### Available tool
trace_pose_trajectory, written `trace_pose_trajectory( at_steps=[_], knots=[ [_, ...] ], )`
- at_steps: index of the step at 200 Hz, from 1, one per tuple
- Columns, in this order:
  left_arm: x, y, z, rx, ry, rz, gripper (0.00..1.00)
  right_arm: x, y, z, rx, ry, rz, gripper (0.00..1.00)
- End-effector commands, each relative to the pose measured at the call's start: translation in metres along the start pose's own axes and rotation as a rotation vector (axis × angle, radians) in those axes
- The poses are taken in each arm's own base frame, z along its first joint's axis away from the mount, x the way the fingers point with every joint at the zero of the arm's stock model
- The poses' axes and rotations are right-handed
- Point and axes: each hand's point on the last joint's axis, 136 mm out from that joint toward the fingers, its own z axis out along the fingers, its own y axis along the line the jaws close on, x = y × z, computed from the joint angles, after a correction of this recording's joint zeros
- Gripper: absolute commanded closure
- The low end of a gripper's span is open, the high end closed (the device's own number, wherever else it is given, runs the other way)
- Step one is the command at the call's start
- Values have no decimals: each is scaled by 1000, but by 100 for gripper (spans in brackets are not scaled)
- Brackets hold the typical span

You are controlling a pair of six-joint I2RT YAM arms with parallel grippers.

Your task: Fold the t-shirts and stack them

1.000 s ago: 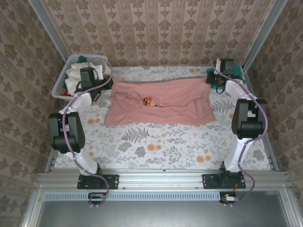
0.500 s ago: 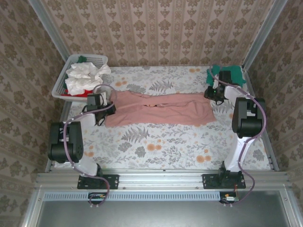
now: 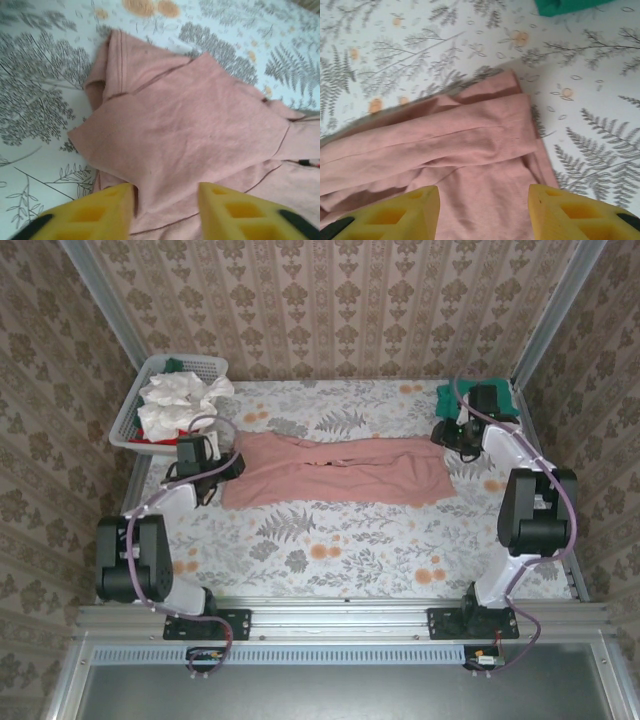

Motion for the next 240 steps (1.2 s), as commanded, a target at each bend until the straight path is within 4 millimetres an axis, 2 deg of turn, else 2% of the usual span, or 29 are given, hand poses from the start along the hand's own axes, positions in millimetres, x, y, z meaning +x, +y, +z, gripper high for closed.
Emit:
trace_pose_trajectory(
  at_steps=[1, 19, 25, 44, 51, 61, 82, 99, 118, 127, 133, 142, 151, 170, 185, 210, 240],
  knots=[
    [-16, 1, -17, -41, -43, 20, 49, 7, 15, 16, 8, 29, 7, 46],
    [-30, -8, -9, -48, -34, 71, 36, 2, 27, 33, 16, 54, -42, 42],
    [-32, -12, -1, -46, -8, 98, 33, 0, 29, 40, 30, 61, -55, 41],
    [-34, -24, 31, -20, 98, 147, 31, -4, 40, 62, 25, 90, -102, 40],
    [-33, -26, 42, -8, 125, 154, 30, 3, 40, 68, 49, 119, -117, 40],
    [-33, -31, 57, 19, 156, 171, 22, 6, 42, 77, 71, 137, -146, 40],
    [-23, -37, 82, 36, 251, 206, 22, 18, 42, 90, 127, 193, -192, 41],
    [-16, -42, 95, 55, 295, 230, 32, 24, 40, 93, 147, 208, -210, 45],
    [-12, -47, 98, 90, 312, 235, 44, 27, 39, 89, 151, 213, -216, 53],
    [-10, -51, 98, 113, 309, 243, 47, 29, 40, 87, 142, 210, -224, 55],
    [-8, -52, 99, 123, 320, 247, 46, 30, 41, 86, 137, 207, -230, 58],
    [-3, -54, 100, 142, 353, 254, 38, 31, 41, 84, 131, 213, -237, 62],
    [2, -50, 102, 122, 391, 257, 37, 34, 40, 83, 137, 226, -242, 64],
    [11, -45, 100, 96, 436, 268, 34, 37, 40, 77, 148, 221, -256, 63],
    [15, -49, 95, 120, 435, 272, 34, 40, 42, 73, 144, 214, -273, 63],
    [21, -51, 85, 131, 454, 273, 42, 44, 43, 68, 150, 211, -296, 62],
    [36, -45, 77, 134, 501, 262, 61, 58, 36, 70, 175, 236, -316, 61]
  ],
)
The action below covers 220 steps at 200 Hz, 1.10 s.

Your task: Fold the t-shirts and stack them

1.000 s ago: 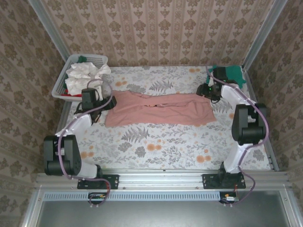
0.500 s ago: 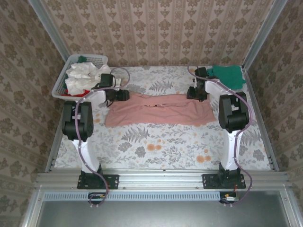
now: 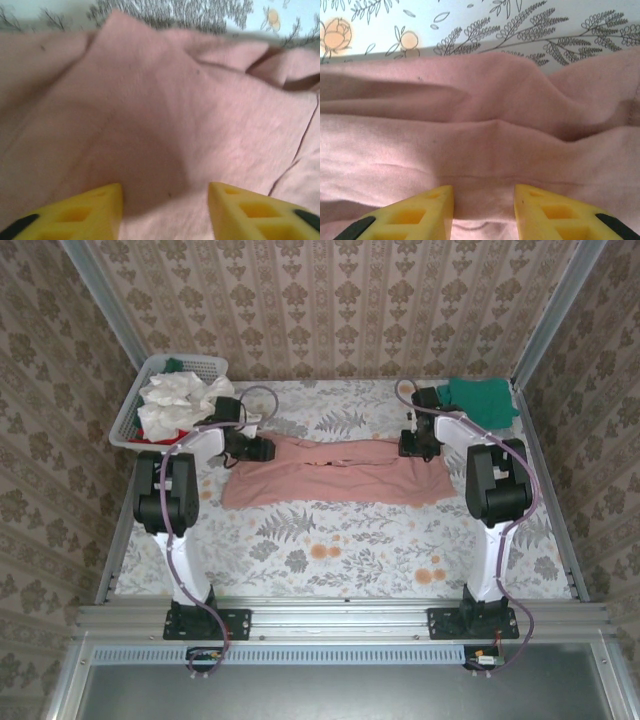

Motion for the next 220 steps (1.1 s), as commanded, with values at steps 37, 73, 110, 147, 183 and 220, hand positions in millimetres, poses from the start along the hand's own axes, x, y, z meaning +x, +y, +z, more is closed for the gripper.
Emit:
trace_pose_trajectory(
  at_steps=[37, 73, 110, 147, 183, 220],
  knots=[
    [33, -4, -13, 72, 58, -22, 85, 28, -11, 0, 64, 41, -38, 61],
    [31, -8, -28, 98, 11, -13, 100, 32, -15, 2, 79, 49, -36, 61],
    [11, -10, -47, 68, -67, -6, 72, 31, -13, -2, 66, 35, -29, 60],
    [-38, 3, -57, -47, -159, 2, 28, 32, -12, -2, 61, 24, -23, 60],
    [-82, 1, -23, -62, -144, 79, 43, 32, -11, 0, 54, 31, -19, 60],
    [-95, 12, 10, -71, -103, 62, 46, 34, -8, -2, 38, 29, -20, 60]
  ],
)
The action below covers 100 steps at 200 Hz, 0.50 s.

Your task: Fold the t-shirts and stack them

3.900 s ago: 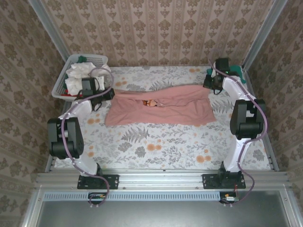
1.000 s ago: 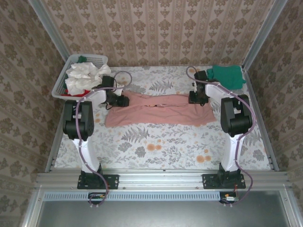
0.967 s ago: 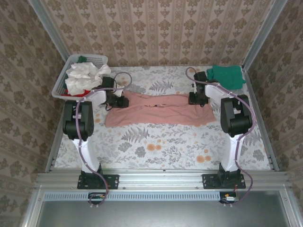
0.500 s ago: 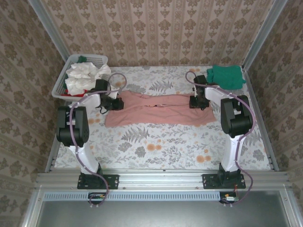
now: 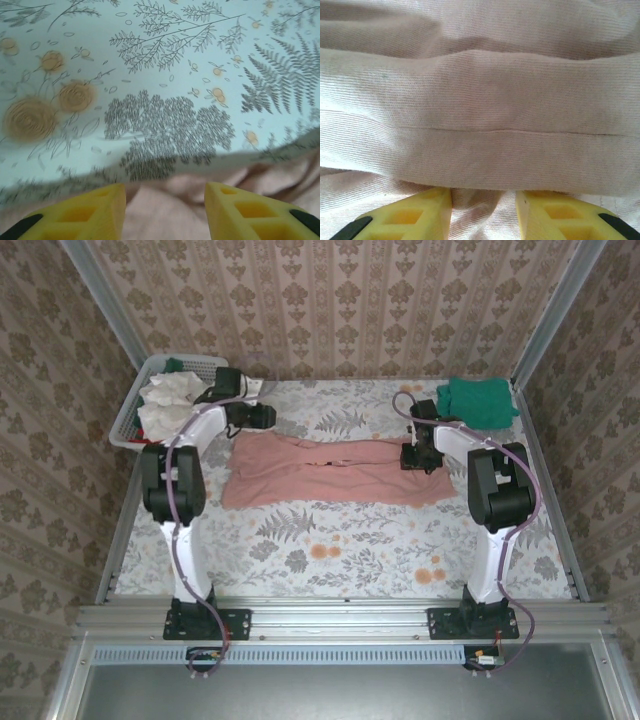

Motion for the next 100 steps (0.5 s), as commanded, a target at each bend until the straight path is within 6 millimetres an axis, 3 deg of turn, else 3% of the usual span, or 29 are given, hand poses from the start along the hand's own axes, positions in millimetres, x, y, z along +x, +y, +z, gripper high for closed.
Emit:
trace_pose_trajectory(
  at_steps=[1, 18, 40, 86, 100],
  knots=[
    [16, 8, 17, -26, 81, -11, 45, 1, 2, -10, -10, -14, 0, 60],
    [16, 8, 25, -42, 84, 8, 45, 1, 3, -11, -12, -15, -1, 60],
    [19, 10, 36, -56, 102, 17, 54, 0, 6, -14, -31, -25, 0, 59],
    [22, 7, 37, -62, 115, 22, 82, 1, 4, -15, -26, -26, -4, 60],
    [22, 6, 35, -60, 119, 25, 85, 1, 4, -13, -24, -21, -4, 59]
  ],
)
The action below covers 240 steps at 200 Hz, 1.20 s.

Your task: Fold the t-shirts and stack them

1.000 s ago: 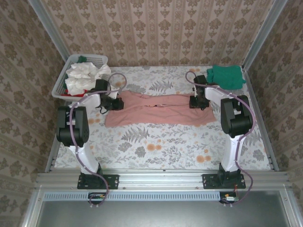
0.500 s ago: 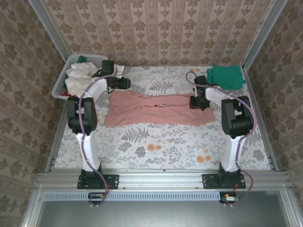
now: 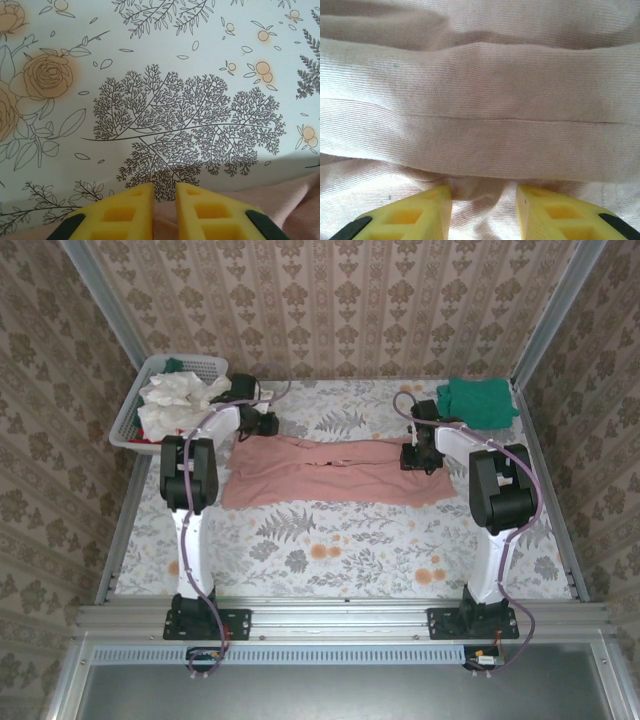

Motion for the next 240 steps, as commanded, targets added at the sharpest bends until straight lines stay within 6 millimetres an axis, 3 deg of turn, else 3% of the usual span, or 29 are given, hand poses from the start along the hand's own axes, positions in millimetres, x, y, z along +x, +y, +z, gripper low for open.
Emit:
trace_pose_trajectory(
  at_steps=[1, 8, 15, 26, 36, 67, 123, 142, 193, 240],
  knots=[
    [-3, -3, -10, -8, 4, 14, 86, 0, 2, -9, -8, -15, -4, 59],
    [-2, -4, -11, -6, 7, 20, 93, 1, 1, -8, -7, -12, -3, 60],
    [-1, -5, -13, -8, 8, 23, 93, 1, 1, -8, -9, -11, -4, 60],
    [1, -3, -15, -23, 12, 23, 84, 1, 1, -7, -9, -10, -4, 59],
    [0, 0, -18, -45, 8, 22, 68, 1, 1, -7, -11, -8, -5, 59],
    [5, 8, -19, -94, 29, 7, 52, 1, 3, -6, -21, -8, -3, 59],
    [14, 0, -12, -88, 52, 13, 78, 2, 3, -3, -22, 0, -4, 59],
    [10, -2, -16, -95, 38, 17, 81, 0, 4, -4, -23, -5, -6, 59],
    [-11, -13, -45, -110, -11, 46, 96, 3, 2, -3, -19, 1, -4, 59],
    [-4, -26, -70, -121, -3, 54, 100, 3, 2, -4, -21, 0, -4, 60]
  ],
)
